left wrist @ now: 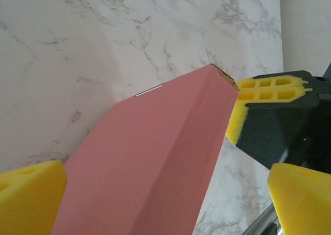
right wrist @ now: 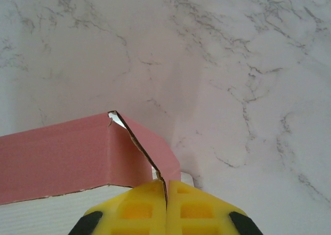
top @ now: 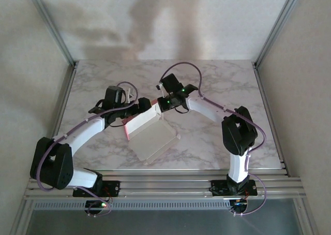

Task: Fold the paper box

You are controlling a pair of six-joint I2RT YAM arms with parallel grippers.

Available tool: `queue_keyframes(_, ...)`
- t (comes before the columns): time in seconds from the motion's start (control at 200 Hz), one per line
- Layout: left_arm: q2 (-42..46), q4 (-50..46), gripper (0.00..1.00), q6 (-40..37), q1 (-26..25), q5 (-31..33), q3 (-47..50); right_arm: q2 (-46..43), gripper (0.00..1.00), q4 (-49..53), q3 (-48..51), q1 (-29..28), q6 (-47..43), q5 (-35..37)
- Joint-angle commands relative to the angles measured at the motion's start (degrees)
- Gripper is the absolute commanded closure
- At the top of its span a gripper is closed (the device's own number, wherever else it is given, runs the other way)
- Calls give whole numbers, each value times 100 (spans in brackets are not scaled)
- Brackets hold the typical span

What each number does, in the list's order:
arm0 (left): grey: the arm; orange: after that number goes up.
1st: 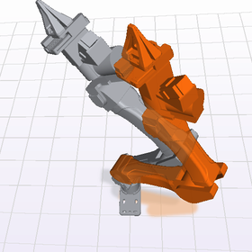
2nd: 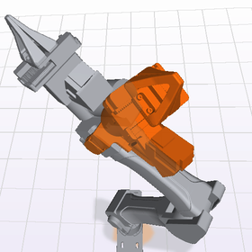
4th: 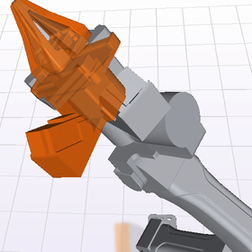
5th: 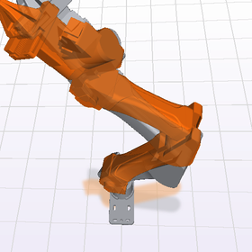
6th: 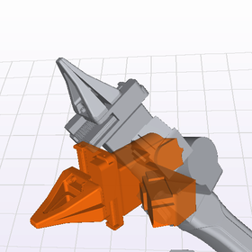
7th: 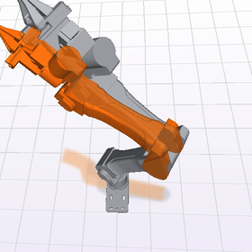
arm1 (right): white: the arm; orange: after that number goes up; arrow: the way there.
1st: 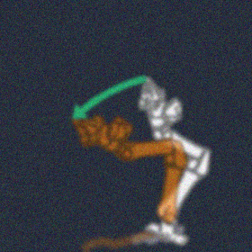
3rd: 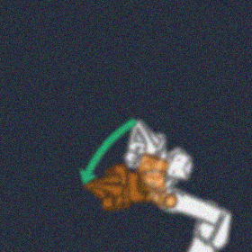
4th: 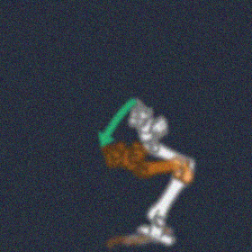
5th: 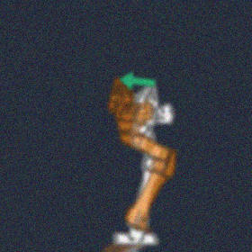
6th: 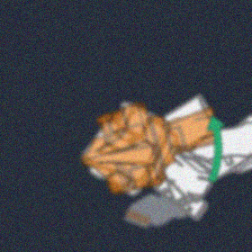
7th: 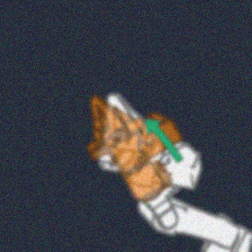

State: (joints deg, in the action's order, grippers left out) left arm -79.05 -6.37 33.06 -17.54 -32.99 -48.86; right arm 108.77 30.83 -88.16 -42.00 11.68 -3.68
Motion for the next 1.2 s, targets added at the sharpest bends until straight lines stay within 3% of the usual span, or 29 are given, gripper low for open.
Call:
queue_keyframes(0.0, 196, 151, 1, 101, -80, 236, 240, -57, 100, -99, 117, -227, 126, 305)
queue_keyframes(0.285, 437, 666, 1, 485, -170, 249, 827, -249, 100, -313, 425, -488, 130, 430)
queue_keyframes(0.761, 412, 1075, 7, 798, -166, 333, 896, -550, 99, -1172, 1218, -722, -95, 259)
queue_keyframes(1.006, 244, 909, 15, 542, -147, 629, 785, -618, 99, -1362, 1408, -759, -218, 117)
queue_keyframes(1.196, 74, 986, 11, 248, -102, 780, 685, -647, 99, -1391, 1446, -768, -289, -84)
